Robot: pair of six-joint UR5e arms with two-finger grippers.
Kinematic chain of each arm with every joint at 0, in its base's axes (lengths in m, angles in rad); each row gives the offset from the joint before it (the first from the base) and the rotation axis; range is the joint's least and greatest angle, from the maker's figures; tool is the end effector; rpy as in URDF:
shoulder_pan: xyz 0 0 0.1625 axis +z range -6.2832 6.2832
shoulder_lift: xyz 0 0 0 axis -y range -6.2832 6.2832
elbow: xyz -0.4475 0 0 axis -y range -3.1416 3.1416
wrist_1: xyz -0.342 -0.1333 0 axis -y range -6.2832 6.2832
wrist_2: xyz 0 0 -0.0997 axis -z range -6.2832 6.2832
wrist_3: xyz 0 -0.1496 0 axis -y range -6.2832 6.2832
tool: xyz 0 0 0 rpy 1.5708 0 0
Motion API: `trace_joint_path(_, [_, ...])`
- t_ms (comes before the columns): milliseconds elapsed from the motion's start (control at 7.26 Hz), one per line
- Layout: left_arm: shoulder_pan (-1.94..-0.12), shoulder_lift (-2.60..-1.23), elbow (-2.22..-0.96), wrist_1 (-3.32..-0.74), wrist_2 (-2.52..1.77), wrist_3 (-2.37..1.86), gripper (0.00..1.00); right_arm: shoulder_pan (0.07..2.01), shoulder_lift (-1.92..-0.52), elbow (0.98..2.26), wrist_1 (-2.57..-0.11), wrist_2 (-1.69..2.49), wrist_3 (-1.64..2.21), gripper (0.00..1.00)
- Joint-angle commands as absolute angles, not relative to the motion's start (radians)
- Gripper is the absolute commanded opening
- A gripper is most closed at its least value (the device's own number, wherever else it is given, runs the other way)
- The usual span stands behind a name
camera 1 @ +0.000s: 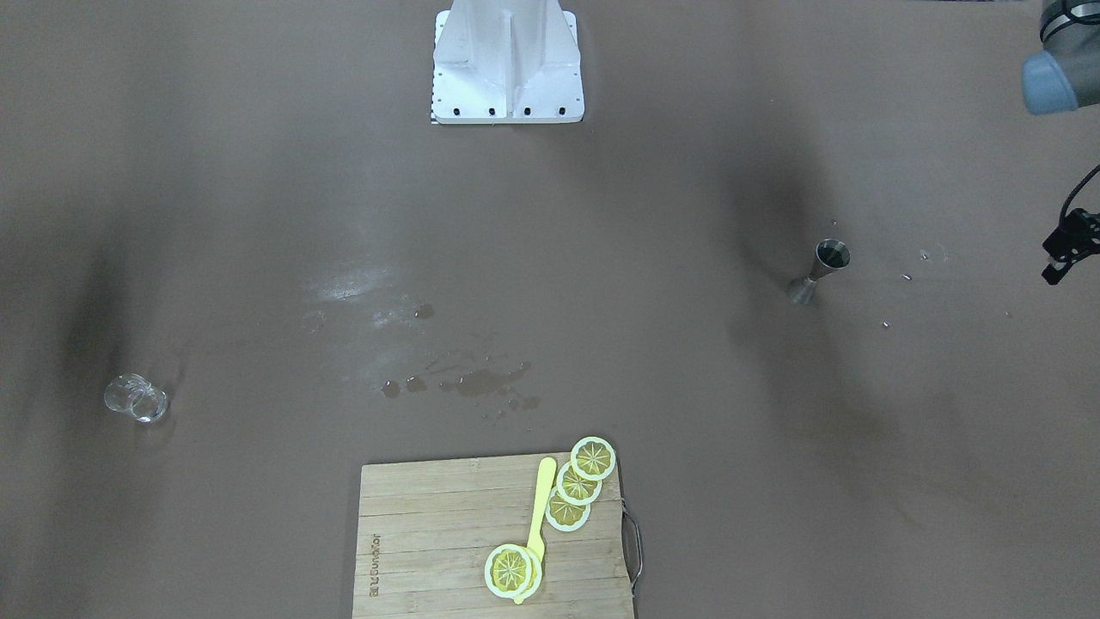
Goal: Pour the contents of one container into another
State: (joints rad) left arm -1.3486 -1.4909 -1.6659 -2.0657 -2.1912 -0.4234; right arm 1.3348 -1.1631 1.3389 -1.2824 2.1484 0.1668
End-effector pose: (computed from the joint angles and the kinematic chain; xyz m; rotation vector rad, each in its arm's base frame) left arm 0.0546 -0.4518 0.6609 0.2753 0.7312 -0.0327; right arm -0.1040 -0.6532 0.5809 0.3289 -0.6465 -0.2002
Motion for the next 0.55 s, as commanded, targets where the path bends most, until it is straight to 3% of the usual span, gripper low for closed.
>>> trace_joint_path(0, [-1.457, -1.496, -1.645, -1.75, -2.346, -0.187, 0.99, 1.377, -1.195, 1.35, -1.467, 2.245, 0.166, 1.0])
trace_joint_path(138, [-1.471, -1.517, -1.644, -1.638, -2.382, -0.189, 0.99, 1.388, -1.2, 1.373, -1.55, 2.247, 0.166, 1.0])
trace_joint_path(413, [-1.492, -1.479, -1.647, -1.66, -2.455, -0.181, 0.99, 1.399, -1.207, 1.489, -1.803, 2.255, 0.166, 1.0])
